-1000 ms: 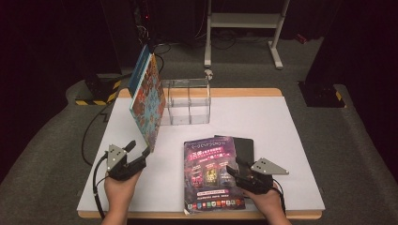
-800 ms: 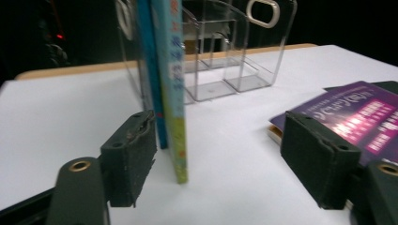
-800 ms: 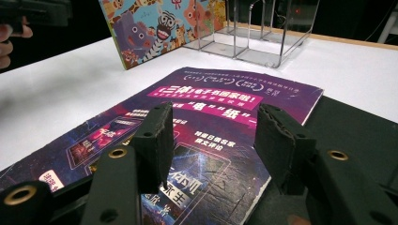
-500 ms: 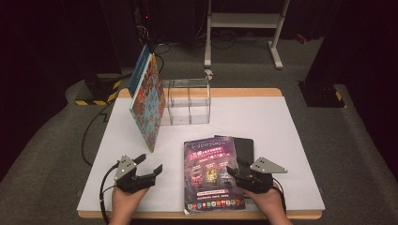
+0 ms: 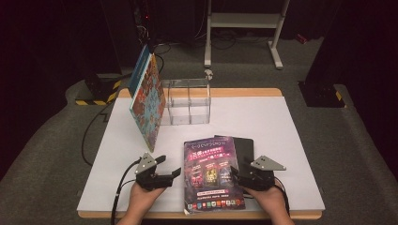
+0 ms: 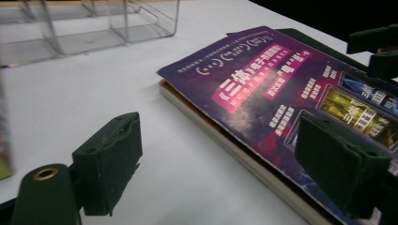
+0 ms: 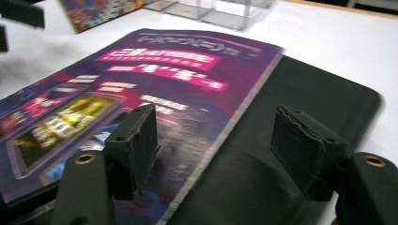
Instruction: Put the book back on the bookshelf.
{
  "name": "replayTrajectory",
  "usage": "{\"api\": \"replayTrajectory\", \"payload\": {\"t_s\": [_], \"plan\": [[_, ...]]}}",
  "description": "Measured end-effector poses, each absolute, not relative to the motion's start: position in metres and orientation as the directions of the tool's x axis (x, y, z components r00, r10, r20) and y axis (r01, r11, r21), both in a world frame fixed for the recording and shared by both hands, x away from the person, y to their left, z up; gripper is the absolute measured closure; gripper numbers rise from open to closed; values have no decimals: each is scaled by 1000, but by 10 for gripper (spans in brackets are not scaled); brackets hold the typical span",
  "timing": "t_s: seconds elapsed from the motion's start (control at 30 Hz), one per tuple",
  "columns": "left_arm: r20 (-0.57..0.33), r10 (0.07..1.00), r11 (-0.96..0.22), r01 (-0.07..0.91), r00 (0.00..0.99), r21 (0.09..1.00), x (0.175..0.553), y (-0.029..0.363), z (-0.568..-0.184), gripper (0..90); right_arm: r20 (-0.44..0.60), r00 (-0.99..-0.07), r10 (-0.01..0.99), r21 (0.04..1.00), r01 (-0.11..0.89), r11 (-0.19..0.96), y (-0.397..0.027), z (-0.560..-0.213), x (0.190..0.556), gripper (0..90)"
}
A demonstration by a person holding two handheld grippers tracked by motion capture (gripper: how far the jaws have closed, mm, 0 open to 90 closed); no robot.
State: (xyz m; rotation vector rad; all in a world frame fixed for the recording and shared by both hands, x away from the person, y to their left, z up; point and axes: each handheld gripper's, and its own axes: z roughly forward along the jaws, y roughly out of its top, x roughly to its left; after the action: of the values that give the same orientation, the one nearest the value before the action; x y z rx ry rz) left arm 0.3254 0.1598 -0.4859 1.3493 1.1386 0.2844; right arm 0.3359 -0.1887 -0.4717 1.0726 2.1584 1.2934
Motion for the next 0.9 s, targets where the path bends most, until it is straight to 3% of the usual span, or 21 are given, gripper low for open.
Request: {"api": "replayTrajectory", "payload": {"t_s": [0.13, 0.27, 0.4, 0.53, 0.73, 0.9], "plan": [[-440, 714, 220, 422, 544, 880, 323, 149, -486, 162, 78, -538, 839, 867, 452, 209, -206, -469, 341, 296], [-429, 707, 197, 426, 563, 883, 319, 148, -486, 157, 72, -468, 881, 874, 456, 171, -220, -466, 342, 363], [-427, 705, 187, 433, 567, 882, 309, 151, -488, 157, -5, -371, 929, 856, 478, 196, -237, -465, 337, 465], [-430, 702, 200, 422, 567, 884, 306, 154, -484, 155, -46, -349, 936, 831, 507, 230, -241, -470, 334, 487], [-414, 714, 210, 391, 565, 896, 306, 155, -483, 148, -66, -385, 921, 758, 580, 297, -236, -484, 338, 497], [-422, 718, 219, 395, 553, 892, 309, 157, -484, 146, -57, -395, 917, 753, 586, 299, -230, -486, 339, 629]]}}
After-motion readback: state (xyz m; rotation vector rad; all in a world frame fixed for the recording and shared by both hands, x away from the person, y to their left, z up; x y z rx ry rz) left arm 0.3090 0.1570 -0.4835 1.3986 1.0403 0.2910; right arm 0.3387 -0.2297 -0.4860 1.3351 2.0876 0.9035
